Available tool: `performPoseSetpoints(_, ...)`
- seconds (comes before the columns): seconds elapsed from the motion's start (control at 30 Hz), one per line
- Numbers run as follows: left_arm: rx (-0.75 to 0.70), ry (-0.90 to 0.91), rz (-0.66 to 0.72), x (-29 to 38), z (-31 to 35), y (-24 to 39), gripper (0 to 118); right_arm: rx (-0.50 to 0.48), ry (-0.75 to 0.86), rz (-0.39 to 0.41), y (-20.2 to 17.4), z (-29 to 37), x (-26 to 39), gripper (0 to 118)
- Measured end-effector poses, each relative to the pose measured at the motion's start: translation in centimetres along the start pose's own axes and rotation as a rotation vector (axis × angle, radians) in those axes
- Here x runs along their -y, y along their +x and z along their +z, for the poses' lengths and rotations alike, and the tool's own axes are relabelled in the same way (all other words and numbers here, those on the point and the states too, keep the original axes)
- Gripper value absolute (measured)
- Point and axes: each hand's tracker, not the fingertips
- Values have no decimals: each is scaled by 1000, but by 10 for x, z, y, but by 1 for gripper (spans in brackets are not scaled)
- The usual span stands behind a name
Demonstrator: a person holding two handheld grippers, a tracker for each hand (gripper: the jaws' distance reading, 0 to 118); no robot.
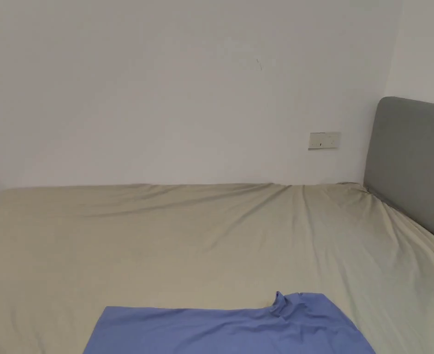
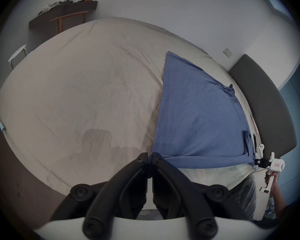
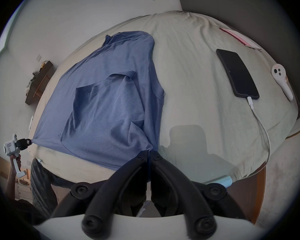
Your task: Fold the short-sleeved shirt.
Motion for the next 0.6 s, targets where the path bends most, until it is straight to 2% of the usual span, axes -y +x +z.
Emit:
performPoseSetpoints(0.1, -9, -8, 13, -1, -11, 1, 2, 23, 0, 8, -4, -5, -2, 4)
performPoseSetpoints(0.2, -52, -31, -57, 0, -27, 6, 3, 60, -31, 67, -14, -19, 0, 4)
performPoseSetpoints(0.23, -49, -31, -61, -1, -30, 9, 10, 66, -32, 80, -17, -21, 2, 5)
performPoseSetpoints(0.27, -44, -36, -62, -1, -33, 8, 34, 72, -22, 90, -20, -21, 4, 13)
performPoseSetpoints(0.3, -44, -42, -56, -4, -34, 10, 64, 91, -13, 103, -23, -20, 5, 31)
performPoseSetpoints(0.33, -44, -46, -46, -6, -32, 11, 89, 117, -3, 112, -26, -16, 5, 58)
performPoseSetpoints(0.37, -13, -49, -30, -8, -27, 12, 108, 140, -3, 120, -28, -11, 5, 73)
performPoseSetpoints(0.4, 36, -23, -28, -11, -20, 14, 112, 125, -3, 121, -28, -3, 6, 73)
performPoseSetpoints(0.47, 70, 55, -60, -15, -3, 12, 112, 119, 98, 103, -28, 21, 7, 73)
performPoseSetpoints(0.6, 1, 155, -161, -24, 16, 17, 115, 84, 302, -4, -27, 66, 15, 73)
